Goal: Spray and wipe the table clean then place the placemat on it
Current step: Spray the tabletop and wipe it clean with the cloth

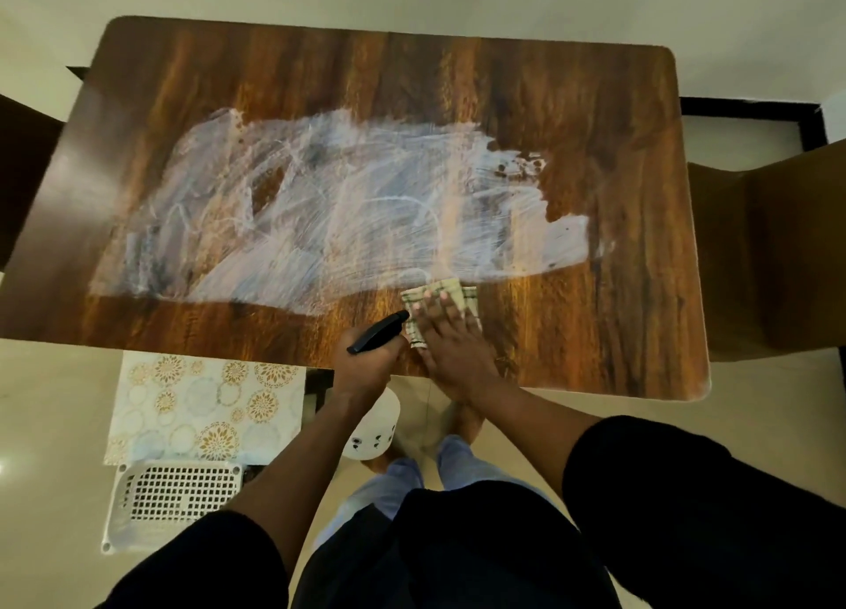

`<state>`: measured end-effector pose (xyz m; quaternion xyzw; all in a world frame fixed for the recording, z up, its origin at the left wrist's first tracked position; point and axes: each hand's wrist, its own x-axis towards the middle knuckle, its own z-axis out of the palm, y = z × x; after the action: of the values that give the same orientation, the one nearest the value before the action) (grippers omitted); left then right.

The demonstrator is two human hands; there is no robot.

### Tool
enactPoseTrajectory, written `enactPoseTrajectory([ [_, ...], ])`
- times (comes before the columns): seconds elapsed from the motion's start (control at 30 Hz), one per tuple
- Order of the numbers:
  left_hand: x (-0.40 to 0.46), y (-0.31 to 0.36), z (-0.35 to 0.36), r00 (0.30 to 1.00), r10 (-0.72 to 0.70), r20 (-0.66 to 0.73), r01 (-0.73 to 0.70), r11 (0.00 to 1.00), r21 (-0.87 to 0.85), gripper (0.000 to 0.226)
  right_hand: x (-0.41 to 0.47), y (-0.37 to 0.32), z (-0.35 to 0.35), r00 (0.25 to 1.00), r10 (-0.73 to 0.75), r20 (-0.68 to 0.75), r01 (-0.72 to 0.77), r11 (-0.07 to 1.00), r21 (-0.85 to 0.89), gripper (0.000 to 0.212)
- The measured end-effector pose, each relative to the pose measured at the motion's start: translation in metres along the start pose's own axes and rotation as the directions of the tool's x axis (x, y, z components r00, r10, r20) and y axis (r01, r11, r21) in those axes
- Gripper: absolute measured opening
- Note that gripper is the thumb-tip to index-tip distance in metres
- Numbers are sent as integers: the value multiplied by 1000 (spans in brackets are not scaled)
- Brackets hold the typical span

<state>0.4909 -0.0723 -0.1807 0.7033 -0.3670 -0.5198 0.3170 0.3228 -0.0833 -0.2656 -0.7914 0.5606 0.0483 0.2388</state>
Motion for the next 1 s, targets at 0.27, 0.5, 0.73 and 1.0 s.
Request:
enactPoseTrajectory([
  [0.27, 6, 19, 14, 999, 18, 34, -20, 999, 48, 26, 0, 56, -30, 996, 87, 9, -87, 995, 54, 67],
  [0.5, 16, 30, 27, 998, 22, 52, -28, 993, 116, 23, -19, 193, -71, 820, 571, -41, -561, 816, 142, 67],
  [0.73, 32, 41, 32, 997, 61, 52, -68, 984, 163, 34, -24, 156, -67, 851, 522, -58, -504, 843, 190, 66],
  [1.0, 61, 66, 27, 986, 112, 124, -122, 990, 76, 44, -24, 39, -6, 998, 61, -5, -61, 997, 44, 70],
])
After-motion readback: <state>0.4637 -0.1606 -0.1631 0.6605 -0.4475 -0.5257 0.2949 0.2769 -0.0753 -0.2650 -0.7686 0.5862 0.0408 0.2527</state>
